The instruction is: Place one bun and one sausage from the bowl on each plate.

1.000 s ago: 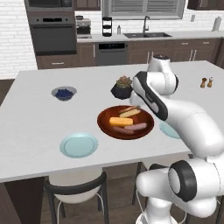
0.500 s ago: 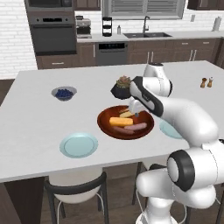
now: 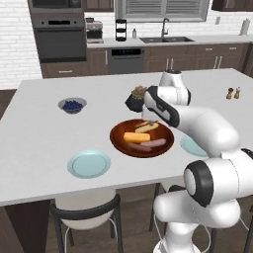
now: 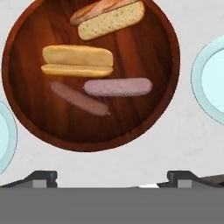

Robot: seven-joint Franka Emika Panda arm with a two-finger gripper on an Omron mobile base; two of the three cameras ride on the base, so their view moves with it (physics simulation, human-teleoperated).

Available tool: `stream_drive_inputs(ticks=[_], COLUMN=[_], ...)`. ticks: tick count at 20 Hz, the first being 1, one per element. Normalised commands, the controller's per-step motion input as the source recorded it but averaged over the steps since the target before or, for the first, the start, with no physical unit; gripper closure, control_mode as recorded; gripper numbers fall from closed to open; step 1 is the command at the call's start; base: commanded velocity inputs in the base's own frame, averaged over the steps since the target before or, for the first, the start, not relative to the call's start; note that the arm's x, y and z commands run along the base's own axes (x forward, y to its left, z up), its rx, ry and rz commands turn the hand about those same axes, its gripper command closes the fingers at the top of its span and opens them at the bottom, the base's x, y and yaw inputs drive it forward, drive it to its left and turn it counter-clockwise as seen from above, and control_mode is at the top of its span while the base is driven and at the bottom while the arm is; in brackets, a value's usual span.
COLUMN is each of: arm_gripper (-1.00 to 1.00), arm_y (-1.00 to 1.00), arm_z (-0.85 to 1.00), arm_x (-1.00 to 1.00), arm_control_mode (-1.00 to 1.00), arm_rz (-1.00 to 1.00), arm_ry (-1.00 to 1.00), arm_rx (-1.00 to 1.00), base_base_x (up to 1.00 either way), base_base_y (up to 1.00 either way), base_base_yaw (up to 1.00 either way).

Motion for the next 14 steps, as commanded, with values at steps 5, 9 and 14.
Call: stream_drive_inputs(ticks=[5,9,14], arm_gripper=[-1.00,-1.00,-1.00], arm_y=[0.00,-0.03,-0.18], arm_z=[-0.07,-0.04,-0.20], arm_x=[0.24,0.26,0.32], arm_control_mode=[-1.00,-1.00,-1.00], arm_rz=[-0.48,-0.19,-0.30], arm_ry=[-0.02,-0.06,-0.05], arm_rx=[0.11,0.21,0.14], base_base_x=[0.00,0.00,0.00], base_base_y=[0.00,0.00,0.00], base_base_yaw=[0.00,0.00,0.00])
